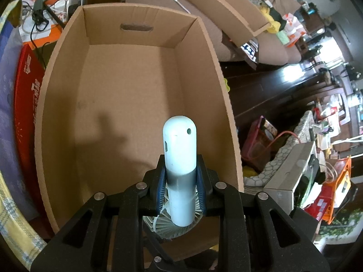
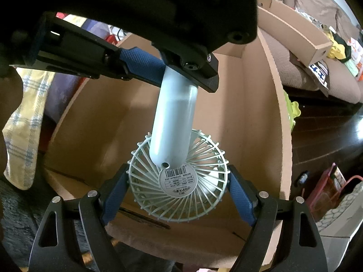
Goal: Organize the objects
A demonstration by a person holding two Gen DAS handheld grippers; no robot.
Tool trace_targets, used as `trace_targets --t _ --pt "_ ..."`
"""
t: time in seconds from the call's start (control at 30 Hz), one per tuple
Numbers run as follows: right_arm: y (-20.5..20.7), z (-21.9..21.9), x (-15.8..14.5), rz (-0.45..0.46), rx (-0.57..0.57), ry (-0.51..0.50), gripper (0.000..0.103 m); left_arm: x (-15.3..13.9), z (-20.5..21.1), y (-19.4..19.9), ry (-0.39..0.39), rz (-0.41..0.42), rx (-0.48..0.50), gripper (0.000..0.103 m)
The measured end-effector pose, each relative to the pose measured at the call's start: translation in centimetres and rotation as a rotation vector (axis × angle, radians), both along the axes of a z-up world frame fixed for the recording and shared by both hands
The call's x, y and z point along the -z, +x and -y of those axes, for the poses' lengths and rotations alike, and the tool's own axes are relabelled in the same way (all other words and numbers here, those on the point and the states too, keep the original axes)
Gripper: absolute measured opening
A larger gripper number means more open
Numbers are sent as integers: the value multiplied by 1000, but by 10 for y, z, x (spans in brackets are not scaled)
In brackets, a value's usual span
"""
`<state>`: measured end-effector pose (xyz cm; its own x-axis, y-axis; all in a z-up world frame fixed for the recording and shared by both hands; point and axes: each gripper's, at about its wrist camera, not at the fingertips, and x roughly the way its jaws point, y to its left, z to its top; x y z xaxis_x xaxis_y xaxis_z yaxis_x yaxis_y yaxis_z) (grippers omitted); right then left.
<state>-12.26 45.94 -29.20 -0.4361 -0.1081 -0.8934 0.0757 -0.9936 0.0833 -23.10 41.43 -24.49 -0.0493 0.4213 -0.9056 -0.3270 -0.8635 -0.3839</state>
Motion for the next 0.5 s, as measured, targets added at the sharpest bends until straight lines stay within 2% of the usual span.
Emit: trace_targets --t 0.5 --pt "5 9 3 9 -31 28 85 2 13 -1 17 18 -24 22"
